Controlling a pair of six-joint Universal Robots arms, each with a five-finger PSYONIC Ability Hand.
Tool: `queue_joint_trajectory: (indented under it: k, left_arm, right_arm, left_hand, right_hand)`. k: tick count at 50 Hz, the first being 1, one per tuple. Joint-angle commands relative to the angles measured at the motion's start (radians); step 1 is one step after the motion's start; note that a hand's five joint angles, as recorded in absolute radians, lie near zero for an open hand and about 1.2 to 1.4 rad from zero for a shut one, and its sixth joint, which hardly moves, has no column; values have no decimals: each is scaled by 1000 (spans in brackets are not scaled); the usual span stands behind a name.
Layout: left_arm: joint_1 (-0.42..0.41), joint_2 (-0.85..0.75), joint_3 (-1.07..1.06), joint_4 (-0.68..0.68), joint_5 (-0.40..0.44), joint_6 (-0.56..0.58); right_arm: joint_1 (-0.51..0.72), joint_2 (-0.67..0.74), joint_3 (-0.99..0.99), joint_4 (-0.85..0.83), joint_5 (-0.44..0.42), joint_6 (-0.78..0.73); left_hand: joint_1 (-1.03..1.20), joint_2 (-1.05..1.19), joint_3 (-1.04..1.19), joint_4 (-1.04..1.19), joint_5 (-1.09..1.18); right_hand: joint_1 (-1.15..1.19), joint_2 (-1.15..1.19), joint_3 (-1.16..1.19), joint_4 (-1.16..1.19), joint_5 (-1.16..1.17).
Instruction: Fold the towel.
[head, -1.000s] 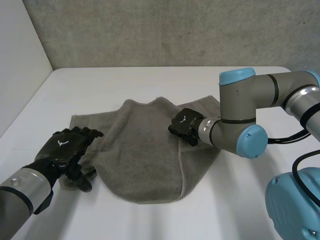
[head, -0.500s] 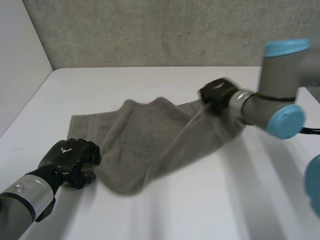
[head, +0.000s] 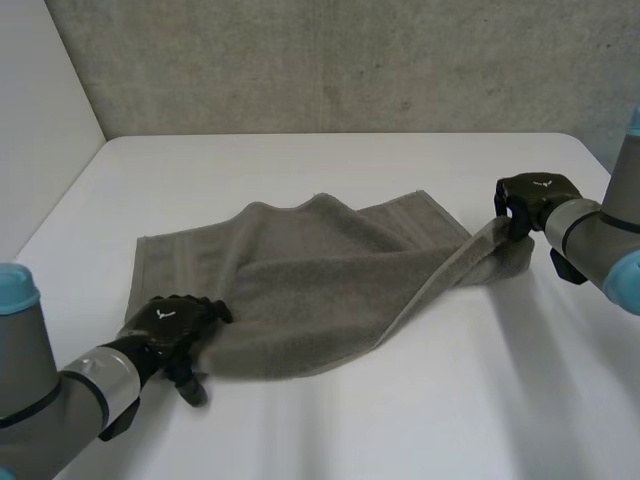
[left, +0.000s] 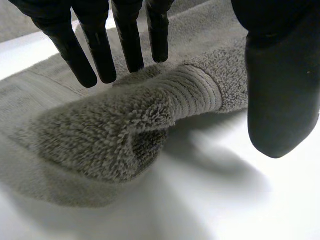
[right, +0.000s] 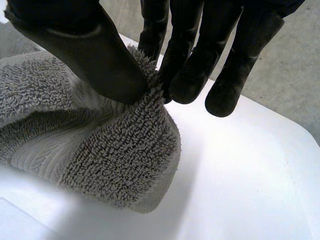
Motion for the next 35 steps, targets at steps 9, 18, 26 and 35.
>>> queue_joint_trajectory:
  k: [9, 18, 26, 35]
  left_arm:
    - [0, -123, 158, 28, -28, -5]
    - [-3, 25, 230, -194, 72, -12]
    - [17, 88, 295, -378, 297, -17]
    - [60, -236, 523, -424, 243, -12]
  right_arm:
    - [-40, -17, 95, -43, -36, -6]
    - [-77, -116, 135, -43, -80, -15]
    - [-81, -181, 144, 0, -126, -91]
    - [-66, -190, 146, 18, -134, -110]
  left_hand:
    - [976, 961, 987, 977, 827]
    - [976, 961, 987, 977, 827]
    - [976, 961, 987, 977, 827]
    - [976, 961, 987, 977, 827]
  right_hand:
    - [90, 86, 61, 58, 66]
    - [90, 86, 61, 58, 66]
    - [90, 86, 61, 58, 66]
    - [90, 86, 61, 58, 66]
